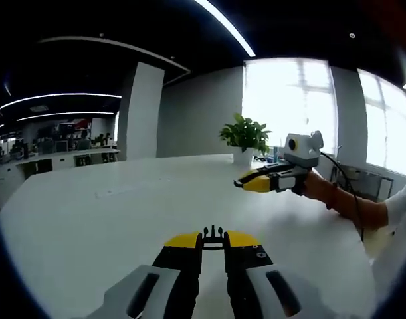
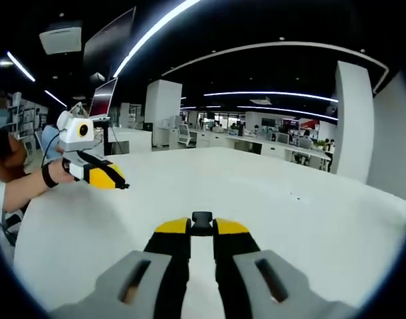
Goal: Snap the two parts of the plastic buckle together until the buckle closes and remains connected.
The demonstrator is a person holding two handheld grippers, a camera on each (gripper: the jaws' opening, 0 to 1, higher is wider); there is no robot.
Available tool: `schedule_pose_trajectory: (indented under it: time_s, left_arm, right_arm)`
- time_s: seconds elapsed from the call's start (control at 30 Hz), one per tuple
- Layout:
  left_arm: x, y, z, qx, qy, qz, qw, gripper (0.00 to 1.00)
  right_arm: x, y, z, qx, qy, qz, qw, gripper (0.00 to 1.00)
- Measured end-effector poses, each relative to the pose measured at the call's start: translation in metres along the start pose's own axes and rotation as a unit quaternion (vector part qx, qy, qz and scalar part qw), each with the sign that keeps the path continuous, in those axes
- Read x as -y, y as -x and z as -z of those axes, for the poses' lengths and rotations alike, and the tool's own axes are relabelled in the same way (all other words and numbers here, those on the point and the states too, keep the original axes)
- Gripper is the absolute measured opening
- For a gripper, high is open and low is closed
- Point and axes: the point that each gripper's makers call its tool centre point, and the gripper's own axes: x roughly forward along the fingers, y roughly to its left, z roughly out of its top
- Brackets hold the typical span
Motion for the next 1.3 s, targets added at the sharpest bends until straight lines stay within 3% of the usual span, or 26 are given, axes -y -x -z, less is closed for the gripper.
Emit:
schedule_pose_trajectory:
  time_s: [0.13, 0.33, 0.53, 0.73, 1.3]
  left_arm:
    - [-0.003, -0.002, 0.002, -0.008, -0.008, 0.007, 0.9999, 0.12]
    - [0.001, 0.001, -0.003, 0.007, -0.002, 0.027, 0.9996, 0.12]
    - [0.002, 0.003, -0.005, 0.009, 0.006, 0.064, 0.9979, 0.12]
    - [0.001, 0.000, 0.001, -0.003, -0.004, 0.070, 0.9976, 0.11]
    - [0.023, -0.001, 0.012, -0.011, -0.043, 0.118, 0.9920, 0.11]
  right_arm:
    - [-0.008, 0.000, 0.000, 0.000, 0.005, -0.025, 0.9997, 0.11]
    - [-0.021, 0.000, 0.003, -0.005, 0.013, -0.059, 0.9982, 0.11]
    - [-0.035, -0.001, 0.007, -0.012, 0.016, -0.093, 0.9955, 0.11]
    - [-0.046, -0.001, 0.011, -0.022, 0.023, -0.117, 0.9926, 0.11]
    - [-0.073, 0.001, 0.019, -0.035, 0.035, -0.187, 0.9811, 0.11]
